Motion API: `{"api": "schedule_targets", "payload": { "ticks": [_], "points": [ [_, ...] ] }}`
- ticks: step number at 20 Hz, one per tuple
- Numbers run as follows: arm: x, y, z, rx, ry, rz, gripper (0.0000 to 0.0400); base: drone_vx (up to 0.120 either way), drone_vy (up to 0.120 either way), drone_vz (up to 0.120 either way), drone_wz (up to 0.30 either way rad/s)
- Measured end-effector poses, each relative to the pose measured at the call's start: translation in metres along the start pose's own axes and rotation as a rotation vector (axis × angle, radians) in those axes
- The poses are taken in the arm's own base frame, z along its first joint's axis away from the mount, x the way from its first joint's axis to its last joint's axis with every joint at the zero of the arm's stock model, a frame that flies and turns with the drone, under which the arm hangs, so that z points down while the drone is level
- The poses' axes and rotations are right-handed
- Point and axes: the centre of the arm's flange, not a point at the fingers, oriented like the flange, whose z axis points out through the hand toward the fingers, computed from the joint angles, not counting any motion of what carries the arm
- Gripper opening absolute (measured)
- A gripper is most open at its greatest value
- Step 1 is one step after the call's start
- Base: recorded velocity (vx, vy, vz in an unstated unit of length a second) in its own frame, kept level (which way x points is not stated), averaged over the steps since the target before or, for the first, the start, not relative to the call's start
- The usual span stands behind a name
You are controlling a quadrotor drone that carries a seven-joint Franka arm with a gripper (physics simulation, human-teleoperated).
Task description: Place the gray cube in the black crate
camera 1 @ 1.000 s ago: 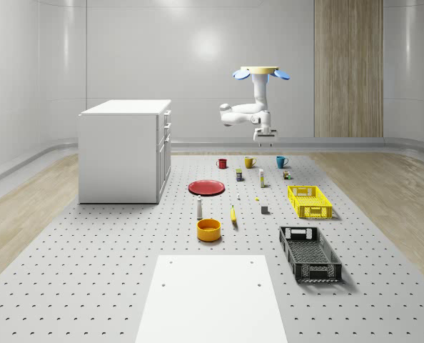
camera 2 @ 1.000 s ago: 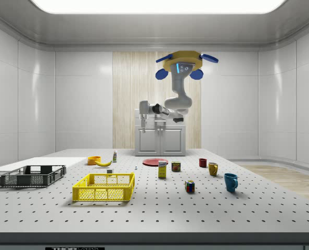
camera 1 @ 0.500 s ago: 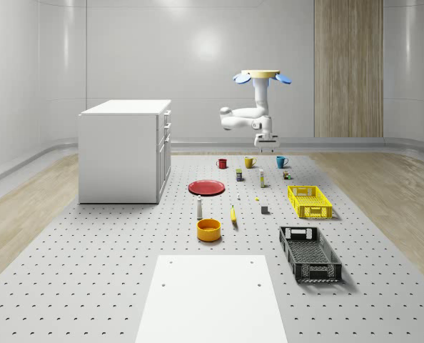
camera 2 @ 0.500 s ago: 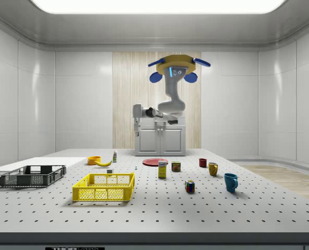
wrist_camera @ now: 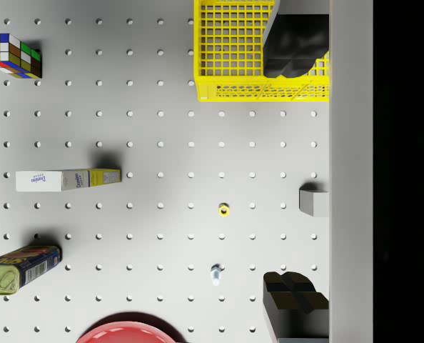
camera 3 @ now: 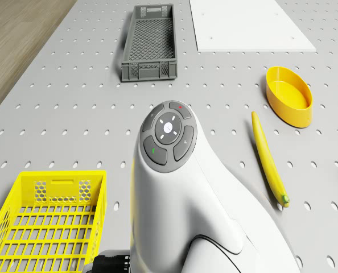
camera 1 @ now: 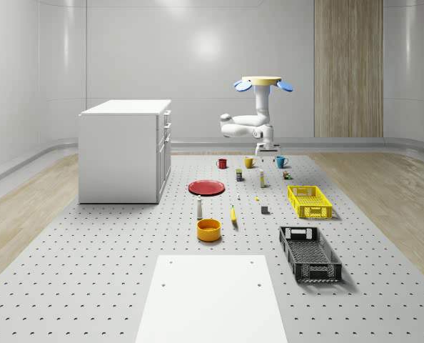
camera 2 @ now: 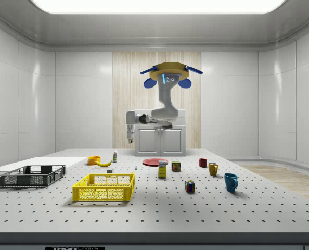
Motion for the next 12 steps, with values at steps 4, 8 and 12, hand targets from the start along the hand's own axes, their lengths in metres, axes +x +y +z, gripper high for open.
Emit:
{"api": "schedule_targets", "payload": {
  "ticks": [4, 8, 12],
  "points": [
    [0.0, 0.0, 0.0, 0.0, 0.0, 0.0, 0.04, 0.12, 0.0, -0.12, 0.0],
    [0.0, 0.0, 0.0, 0.0, 0.0, 0.0, 0.04, 0.12, 0.0, -0.12, 0.0],
    [0.0, 0.0, 0.0, 0.0, 0.0, 0.0, 0.04, 0.12, 0.0, -0.12, 0.0]
  ]
}}
